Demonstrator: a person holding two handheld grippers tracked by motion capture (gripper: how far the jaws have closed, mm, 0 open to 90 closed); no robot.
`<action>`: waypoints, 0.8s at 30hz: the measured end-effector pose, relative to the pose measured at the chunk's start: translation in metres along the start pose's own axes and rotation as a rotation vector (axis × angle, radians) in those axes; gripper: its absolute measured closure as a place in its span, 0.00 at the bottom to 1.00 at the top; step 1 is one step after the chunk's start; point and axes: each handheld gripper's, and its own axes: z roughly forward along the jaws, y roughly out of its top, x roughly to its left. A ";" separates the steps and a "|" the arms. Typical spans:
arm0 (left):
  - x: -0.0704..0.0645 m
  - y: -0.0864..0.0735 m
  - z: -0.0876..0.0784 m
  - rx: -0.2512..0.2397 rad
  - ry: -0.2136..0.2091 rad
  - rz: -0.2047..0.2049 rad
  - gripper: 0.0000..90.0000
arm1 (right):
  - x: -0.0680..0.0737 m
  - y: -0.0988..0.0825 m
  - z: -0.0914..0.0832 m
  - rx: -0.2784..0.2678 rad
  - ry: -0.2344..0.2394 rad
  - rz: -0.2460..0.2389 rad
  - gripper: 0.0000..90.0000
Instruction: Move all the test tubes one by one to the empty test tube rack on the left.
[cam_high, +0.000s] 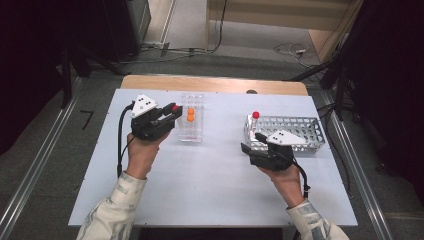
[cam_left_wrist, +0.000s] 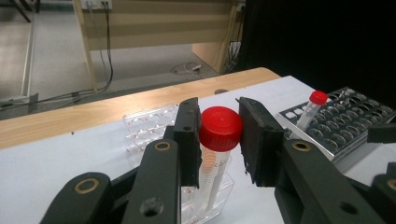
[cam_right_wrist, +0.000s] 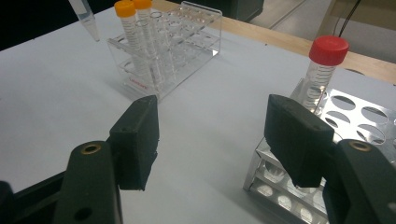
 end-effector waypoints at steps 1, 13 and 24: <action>0.000 0.000 0.001 0.000 0.001 -0.002 0.77 | 0.000 0.000 0.000 0.000 -0.001 0.000 0.37; 0.004 0.004 0.011 0.017 0.026 0.003 0.77 | -0.001 0.001 -0.001 -0.007 -0.002 0.003 0.38; 0.011 0.006 0.019 0.029 0.051 -0.009 0.77 | -0.001 0.001 -0.002 -0.011 -0.005 0.004 0.38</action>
